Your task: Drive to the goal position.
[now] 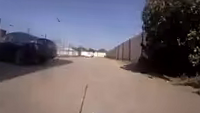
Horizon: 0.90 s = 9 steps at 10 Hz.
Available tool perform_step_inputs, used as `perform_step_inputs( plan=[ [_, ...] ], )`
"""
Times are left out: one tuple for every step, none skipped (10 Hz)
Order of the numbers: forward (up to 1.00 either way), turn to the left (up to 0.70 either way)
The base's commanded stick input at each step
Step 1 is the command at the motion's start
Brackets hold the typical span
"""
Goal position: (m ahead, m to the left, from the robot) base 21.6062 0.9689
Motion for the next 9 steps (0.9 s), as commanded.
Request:
perform_step_inputs(
  plan=[
    [1.0,0.0],
    [1.0,0.0],
    [1.0,0.0],
    [1.0,0.0],
    [1.0,0.0],
    [1.0,0.0],
    [1.0,0.0],
    [1.0,0.0],
    [1.0,0.0]
  ],
)
